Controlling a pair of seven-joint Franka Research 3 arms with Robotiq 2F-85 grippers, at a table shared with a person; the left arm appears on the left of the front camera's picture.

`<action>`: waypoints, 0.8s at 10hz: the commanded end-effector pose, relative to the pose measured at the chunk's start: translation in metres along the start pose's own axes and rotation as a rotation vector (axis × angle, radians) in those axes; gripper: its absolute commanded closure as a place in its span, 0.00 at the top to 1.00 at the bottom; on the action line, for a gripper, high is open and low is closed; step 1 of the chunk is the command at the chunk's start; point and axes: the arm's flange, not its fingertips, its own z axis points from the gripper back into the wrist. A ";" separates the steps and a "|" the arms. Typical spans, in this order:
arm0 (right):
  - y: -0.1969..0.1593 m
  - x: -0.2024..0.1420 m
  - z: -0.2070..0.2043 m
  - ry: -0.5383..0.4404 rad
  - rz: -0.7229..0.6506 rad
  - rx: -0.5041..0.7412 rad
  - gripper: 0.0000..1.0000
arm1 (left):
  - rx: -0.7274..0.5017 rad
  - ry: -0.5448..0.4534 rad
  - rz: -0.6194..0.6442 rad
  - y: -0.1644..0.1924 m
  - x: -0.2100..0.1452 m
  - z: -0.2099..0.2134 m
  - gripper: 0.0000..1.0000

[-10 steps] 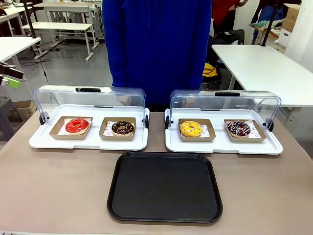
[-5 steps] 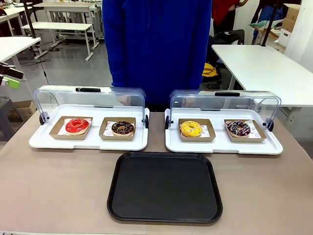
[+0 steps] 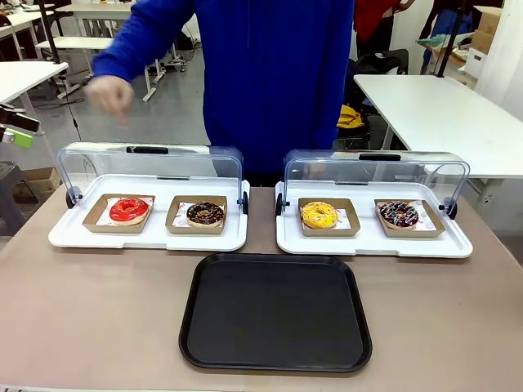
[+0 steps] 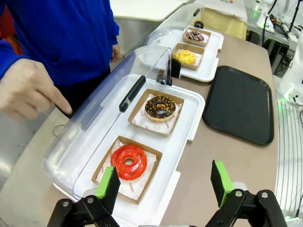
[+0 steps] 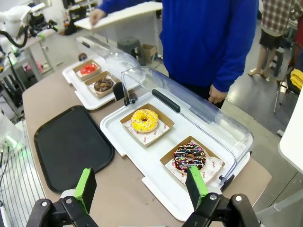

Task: Move the first donut from the left to the tray.
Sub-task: Pick up the Paper togo box containing the Donut indicated by the person and place it on the Handle tray.

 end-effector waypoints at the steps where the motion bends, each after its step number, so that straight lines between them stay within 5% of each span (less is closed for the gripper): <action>1: -0.004 0.003 0.000 -0.029 0.026 0.005 1.00 | -0.006 -0.013 -0.007 0.000 0.001 0.000 1.00; 8: -0.004 0.003 0.000 -0.029 0.026 0.005 1.00 | -0.006 -0.013 -0.007 0.000 0.001 0.000 1.00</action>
